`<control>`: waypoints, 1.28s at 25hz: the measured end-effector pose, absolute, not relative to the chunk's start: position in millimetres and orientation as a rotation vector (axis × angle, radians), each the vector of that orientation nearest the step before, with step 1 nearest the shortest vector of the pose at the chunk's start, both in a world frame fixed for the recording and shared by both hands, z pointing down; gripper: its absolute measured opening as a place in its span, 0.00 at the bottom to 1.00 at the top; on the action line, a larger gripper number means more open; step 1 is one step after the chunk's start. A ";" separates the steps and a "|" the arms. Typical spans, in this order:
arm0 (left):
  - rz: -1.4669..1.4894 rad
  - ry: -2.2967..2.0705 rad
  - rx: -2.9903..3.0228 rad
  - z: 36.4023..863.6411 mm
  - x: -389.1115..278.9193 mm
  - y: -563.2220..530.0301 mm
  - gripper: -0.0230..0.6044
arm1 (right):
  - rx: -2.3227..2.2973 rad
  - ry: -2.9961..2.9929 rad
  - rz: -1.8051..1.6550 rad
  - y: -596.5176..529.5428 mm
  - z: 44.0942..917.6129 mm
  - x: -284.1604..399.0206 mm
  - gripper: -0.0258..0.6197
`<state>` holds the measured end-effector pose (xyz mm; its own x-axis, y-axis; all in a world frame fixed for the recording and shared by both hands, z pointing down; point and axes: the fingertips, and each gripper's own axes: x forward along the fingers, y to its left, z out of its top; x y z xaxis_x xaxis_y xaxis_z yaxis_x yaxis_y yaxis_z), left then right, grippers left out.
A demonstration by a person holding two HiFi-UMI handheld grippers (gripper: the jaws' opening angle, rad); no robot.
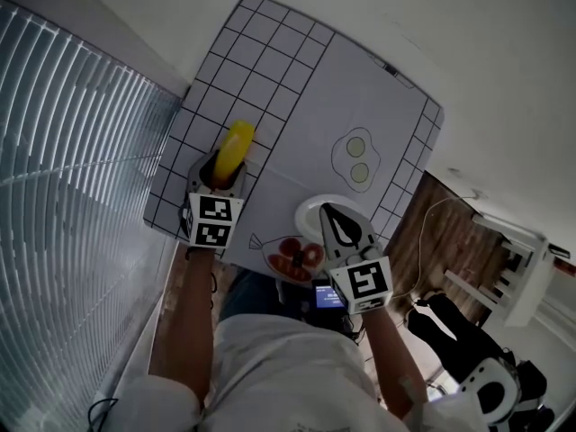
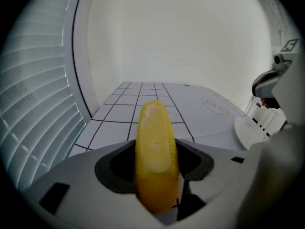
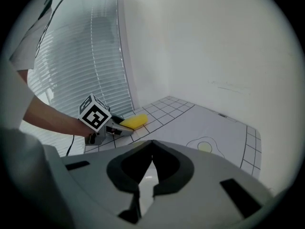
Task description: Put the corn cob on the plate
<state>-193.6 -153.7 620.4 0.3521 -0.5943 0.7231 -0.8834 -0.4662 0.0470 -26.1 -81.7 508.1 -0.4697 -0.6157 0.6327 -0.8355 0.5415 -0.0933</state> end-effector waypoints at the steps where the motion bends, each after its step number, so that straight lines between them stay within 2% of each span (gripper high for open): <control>1: 0.900 -1.284 2.192 619.5 -193.7 -154.3 0.42 | 1.171 -2.236 0.535 -80.9 508.3 -24.7 0.05; 32: 0.934 -1.212 2.371 573.0 -158.0 -142.9 0.42 | 1.352 -2.228 0.481 -48.3 475.1 13.8 0.05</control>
